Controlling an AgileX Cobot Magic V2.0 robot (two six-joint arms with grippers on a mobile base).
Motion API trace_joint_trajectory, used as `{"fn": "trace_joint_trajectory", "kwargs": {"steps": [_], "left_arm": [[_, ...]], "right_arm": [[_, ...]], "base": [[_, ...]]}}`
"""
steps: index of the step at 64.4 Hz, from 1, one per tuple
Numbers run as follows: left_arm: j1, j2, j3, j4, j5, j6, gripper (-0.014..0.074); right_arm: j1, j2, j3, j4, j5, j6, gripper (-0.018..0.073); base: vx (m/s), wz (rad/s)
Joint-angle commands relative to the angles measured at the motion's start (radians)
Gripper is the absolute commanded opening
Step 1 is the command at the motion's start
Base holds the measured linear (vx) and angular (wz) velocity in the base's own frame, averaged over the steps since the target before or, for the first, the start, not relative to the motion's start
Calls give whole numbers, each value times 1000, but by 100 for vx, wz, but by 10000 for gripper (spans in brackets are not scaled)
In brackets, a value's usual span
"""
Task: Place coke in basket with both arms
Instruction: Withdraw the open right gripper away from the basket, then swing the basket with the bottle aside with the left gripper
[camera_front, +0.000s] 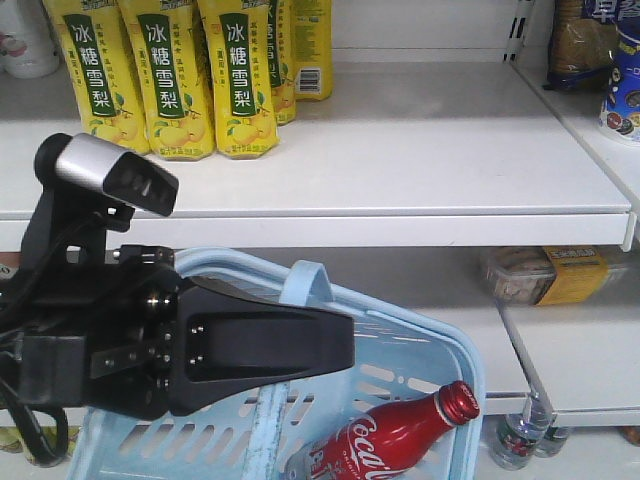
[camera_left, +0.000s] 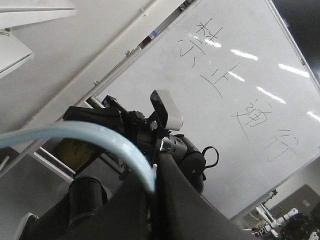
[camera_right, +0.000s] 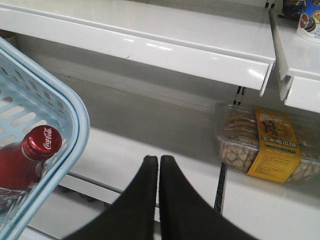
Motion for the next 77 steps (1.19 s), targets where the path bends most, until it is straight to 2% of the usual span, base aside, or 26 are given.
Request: {"fn": "trace_joint_trajectory", "kwargs": {"steps": [1, 17, 24, 29, 39, 51, 65, 72, 77], "left_arm": [[-2, -26, -39, -131, -132, 14, -6], [-2, -26, -39, -135, -131, 14, -6], [-2, -26, -39, -176, -105, 15, -6], [-2, -26, -38, -192, -83, 49, -6], [-2, -29, -23, -202, -72, 207, -6], [-2, -29, 40, -235, -69, 297, -6], [-3, -51, 133, -266, -77, 619, -6], [-2, -99, 184, -294, -54, 736, -6], [-3, -138, 215, -304, 3, 790, -6]], "right_arm": [[-2, 13, -24, 6, -78, 1, -4], [-2, 13, -24, 6, -78, 1, -4], [-2, 13, -24, 6, -78, 1, -4], [-2, 13, -24, 6, -78, 1, -4], [-2, 13, -24, 6, -78, 1, -4], [-2, 13, -24, 6, -78, 0, -4], [-2, 13, -24, 6, -78, 0, -4], [-2, 13, -24, 5, -78, 0, -4], [-2, 13, -24, 6, -78, 0, -4]], "base": [[0, 0], [0, 0], [0, 0], [0, 0], [0, 0], [0, 0], [0, 0], [0, 0], [0, 0]]}}
